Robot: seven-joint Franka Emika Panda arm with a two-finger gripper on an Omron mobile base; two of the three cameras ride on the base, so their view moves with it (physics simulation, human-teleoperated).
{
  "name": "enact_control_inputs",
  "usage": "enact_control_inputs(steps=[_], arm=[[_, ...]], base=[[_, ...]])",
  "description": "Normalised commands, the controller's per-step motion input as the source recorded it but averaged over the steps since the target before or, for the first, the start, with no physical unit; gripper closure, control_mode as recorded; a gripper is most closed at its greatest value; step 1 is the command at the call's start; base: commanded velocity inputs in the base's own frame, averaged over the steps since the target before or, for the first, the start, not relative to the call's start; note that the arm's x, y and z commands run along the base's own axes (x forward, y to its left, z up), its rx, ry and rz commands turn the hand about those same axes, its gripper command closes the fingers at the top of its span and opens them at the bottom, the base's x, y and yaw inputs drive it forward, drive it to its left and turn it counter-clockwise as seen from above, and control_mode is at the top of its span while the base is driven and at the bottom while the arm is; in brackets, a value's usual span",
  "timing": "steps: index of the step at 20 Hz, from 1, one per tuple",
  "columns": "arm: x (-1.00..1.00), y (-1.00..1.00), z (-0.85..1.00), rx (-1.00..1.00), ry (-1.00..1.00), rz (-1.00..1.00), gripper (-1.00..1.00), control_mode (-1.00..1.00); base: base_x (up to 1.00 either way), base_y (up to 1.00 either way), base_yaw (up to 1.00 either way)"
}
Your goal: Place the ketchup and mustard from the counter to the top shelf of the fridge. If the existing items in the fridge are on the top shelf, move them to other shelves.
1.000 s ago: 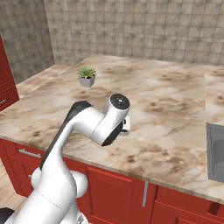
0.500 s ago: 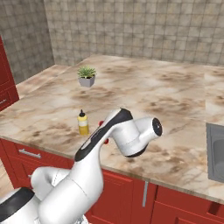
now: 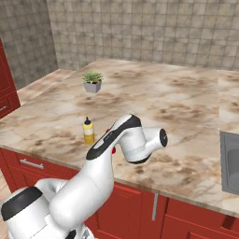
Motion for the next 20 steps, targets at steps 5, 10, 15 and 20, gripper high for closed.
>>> enact_control_inputs(steps=[5, 10, 15, 20], arm=[[0.46, 0.12, -0.3, 0.0, -0.18, 0.02, -1.0, -1.0], [0.17, -0.09, -0.22, 0.0, -0.14, 0.12, -1.0, -1.0], [0.21, -0.19, -0.14, 0.0, -0.08, 0.12, -1.0, -1.0], [0.24, -0.16, -0.14, 0.0, -0.07, 0.1, -1.0, -1.0]], base=[[0.0, 0.0, 0.0], [0.0, 0.0, 0.0], [0.0, 0.0, 0.0], [0.0, 0.0, 0.0]])
